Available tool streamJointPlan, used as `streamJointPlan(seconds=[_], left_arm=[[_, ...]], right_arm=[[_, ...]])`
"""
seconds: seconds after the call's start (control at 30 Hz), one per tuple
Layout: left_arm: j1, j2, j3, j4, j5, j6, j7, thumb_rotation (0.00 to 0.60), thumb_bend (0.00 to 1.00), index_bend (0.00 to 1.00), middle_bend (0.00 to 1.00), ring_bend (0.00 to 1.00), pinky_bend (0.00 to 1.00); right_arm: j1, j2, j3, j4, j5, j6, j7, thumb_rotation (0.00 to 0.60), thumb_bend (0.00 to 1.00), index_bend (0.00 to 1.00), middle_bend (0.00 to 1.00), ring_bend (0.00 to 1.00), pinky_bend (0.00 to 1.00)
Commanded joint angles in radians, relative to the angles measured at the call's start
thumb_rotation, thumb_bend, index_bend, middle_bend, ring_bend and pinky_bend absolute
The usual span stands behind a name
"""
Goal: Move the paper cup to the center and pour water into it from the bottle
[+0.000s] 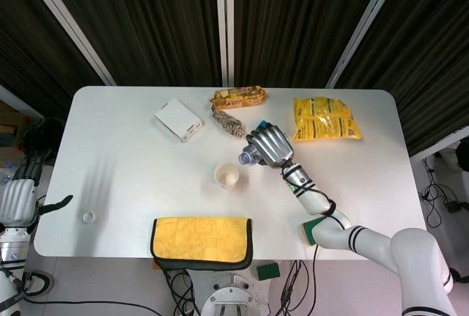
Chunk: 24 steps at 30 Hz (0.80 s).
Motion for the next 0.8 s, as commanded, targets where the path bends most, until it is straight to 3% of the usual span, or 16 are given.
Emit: streamJointPlan(seconds=[0.03,0.8], left_arm=[[0.001,0.003,-0.001,0.0,0.001,0.002,-0.003,0.6,0.04,0.04,0.09,0.01,0.17],[-0.001,0.003,-0.012,0.01,0.001,-0.005,-0.051,0.6,0.04,0.04,0.09,0.01,0.17]], right_arm=[[0.005,-0.011,-0.009,0.012,-0.009,0.002,-0.001,0.6,0.36,0.86,0.66,0.5,0.5],[0.032,-0.058,-0.051,0.126,-0.063,0.028,-0.095,0.6,0.37,0.87,0.66,0.5,0.5]])
